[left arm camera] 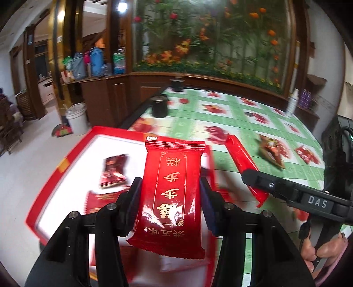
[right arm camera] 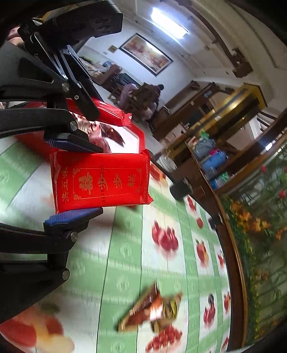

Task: Organize snacks
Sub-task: 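Carry both red packets over the white tray and open both tools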

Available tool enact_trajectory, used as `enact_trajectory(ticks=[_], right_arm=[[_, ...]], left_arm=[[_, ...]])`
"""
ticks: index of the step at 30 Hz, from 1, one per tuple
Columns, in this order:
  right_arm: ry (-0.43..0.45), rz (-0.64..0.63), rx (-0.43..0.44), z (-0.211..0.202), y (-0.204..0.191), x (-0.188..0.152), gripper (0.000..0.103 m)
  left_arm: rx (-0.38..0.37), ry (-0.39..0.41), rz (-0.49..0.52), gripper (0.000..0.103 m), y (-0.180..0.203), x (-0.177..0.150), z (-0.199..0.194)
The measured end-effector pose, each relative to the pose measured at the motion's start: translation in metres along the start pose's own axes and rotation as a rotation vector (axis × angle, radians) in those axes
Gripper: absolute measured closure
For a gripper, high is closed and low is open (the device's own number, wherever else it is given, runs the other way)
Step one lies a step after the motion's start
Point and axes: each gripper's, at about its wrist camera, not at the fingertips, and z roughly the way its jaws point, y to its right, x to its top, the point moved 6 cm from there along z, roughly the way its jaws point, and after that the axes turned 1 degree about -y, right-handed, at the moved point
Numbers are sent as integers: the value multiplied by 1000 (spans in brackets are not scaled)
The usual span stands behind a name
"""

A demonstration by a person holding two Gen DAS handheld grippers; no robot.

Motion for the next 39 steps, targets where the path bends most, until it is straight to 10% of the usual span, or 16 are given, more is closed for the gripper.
enact_trajectory(ticks=[14,39], right_arm=[[-105,-123,54,63,-68,-23,56],[-90,-94,40,65,-65,-19,54]], left_arm=[[133,4,-66,54,-63,-12,3],[231,16,-55,54,-76,-10,7]])
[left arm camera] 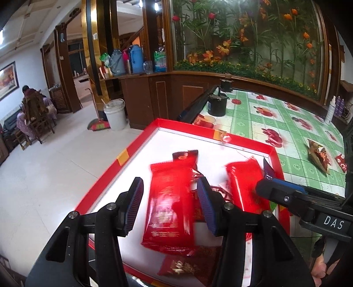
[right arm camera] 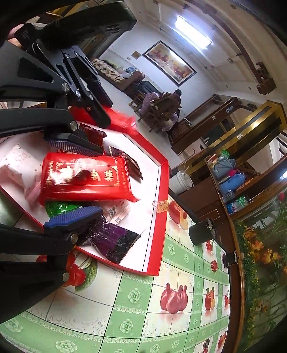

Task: Organize snacks
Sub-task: 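Carry both red packets over the white tray and open both tools, then grasp the brown-gold pouch with the left tool while the right tool grasps the red floral packet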

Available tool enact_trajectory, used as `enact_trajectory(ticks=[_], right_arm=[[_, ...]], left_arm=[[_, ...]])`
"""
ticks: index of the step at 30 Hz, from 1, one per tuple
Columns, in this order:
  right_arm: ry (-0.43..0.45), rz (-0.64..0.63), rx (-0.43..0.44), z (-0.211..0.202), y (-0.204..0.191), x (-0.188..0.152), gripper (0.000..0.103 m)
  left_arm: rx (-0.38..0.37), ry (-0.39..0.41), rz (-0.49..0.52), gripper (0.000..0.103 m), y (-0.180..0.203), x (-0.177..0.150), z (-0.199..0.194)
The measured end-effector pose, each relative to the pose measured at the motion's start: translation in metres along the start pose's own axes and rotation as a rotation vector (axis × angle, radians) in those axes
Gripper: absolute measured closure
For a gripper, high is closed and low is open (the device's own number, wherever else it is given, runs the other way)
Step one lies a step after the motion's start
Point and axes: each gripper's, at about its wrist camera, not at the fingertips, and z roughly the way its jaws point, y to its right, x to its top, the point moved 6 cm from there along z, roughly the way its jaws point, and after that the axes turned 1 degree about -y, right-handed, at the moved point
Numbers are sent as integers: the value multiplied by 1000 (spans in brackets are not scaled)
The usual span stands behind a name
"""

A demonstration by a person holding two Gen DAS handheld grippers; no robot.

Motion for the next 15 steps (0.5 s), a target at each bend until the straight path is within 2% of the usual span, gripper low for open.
enact_trajectory(ticks=[4,15], right_arm=[[4,-3,3,-3,-1,0,54],[9,0,21,-8,-2,0,54]], left_arm=[[4,9,4,46,1,2,-3],[7,3,42,46,16,5,-5]])
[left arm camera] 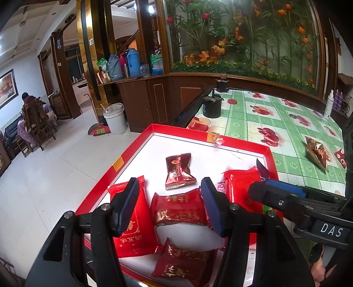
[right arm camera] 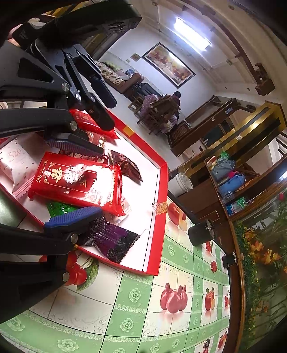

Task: Organize snacks
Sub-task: 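Grasp the brown-gold pouch with the left tool while the right tool grasps the red floral packet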

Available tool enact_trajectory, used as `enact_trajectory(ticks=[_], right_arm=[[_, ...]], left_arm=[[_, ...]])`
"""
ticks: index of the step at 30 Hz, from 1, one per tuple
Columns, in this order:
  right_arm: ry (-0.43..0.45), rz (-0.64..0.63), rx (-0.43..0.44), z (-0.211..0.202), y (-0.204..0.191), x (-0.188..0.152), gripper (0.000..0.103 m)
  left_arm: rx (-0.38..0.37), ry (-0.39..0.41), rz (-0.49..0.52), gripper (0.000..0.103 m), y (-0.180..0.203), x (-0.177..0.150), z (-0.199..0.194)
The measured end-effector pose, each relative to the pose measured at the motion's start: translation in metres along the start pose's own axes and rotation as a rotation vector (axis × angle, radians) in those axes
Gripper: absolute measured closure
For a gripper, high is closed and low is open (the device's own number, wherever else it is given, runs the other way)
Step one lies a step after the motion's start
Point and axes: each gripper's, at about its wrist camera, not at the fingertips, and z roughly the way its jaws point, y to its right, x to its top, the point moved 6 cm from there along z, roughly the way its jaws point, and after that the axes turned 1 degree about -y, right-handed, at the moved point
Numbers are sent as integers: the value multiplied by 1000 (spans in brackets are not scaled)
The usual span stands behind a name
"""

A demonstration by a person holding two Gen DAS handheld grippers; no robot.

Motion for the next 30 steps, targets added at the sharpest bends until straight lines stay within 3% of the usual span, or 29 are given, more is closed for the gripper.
enact_trajectory(ticks=[12,13,17,24,26,30], right_arm=[[35,17,15,-18,8,8,53],[46,13,2,-23,13,10,52],[121,51,-58,-59,53,26,51],[318,199,-293,-160,182,61,43],[359,227,-410,-190,225,66,38],[404,294,-618,-242,304,70,38]], left_arm=[[-17,-13,73,44,30,7,-2],[-27,-15,82,39,35,7,-3],[-73,-19,143,38,66,13,-4],[-171,-53,275,33,137,29,-2],[-206,-71,314,33,160,36,2],[-260,-115,356,33,202,47,10]])
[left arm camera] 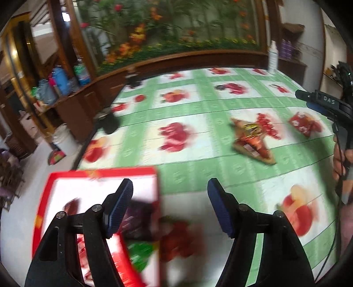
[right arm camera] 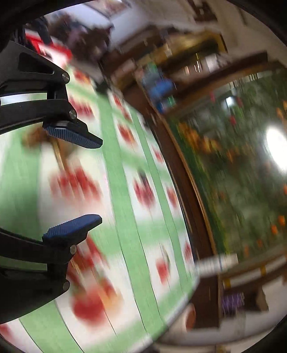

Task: Organize snacks
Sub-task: 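Grasp the brown-gold pouch with the left tool while the right tool grasps the red floral packet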

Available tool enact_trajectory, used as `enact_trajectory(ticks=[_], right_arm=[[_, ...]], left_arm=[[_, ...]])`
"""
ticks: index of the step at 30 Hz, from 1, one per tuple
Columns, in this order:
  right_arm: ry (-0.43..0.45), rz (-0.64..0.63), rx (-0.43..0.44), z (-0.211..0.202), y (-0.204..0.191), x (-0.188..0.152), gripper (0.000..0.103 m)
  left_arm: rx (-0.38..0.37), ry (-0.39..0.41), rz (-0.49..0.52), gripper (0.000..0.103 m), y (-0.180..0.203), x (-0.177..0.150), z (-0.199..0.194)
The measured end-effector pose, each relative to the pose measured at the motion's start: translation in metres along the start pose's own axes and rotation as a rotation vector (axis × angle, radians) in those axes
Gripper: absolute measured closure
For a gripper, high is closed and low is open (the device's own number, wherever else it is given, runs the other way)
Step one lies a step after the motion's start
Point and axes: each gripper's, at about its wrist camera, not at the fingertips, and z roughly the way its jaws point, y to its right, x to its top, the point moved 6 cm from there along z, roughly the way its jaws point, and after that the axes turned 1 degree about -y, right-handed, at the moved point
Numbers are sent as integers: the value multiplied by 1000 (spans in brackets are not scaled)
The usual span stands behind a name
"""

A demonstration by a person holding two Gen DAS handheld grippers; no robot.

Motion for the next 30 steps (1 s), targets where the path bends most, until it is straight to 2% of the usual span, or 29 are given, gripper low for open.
enact_trajectory(ticks=[2,5,8,11,14,20,25,27,30], right_arm=[[-12,8,-35,5,24,8,38],[-88,8,-53,18,47,11,37],[-144,-24,-63,25,46,8,37],[-166,-75,-86,28,43,2,38],[-191,-96,-125,31,43,-5,36],[-323,-136,-204,51,48,-24,36],[-344,-246,-290,53,37,-35,36],[-344,-259,-297,52,35,-36,38],[-349,-265,-295,51,31,-38,48]], left_arm=[[-34,-10,13,33,16,13,7],[-54,-9,33,33,41,35,20],[-79,-8,68,33,67,49,34],[-65,1,116,33,88,58,47],[-97,13,132,33,103,60,56],[-115,-4,175,33,118,55,76],[-120,-42,161,33,119,52,91],[-147,-66,143,33,119,48,98],[-179,-70,118,34,119,46,101]])
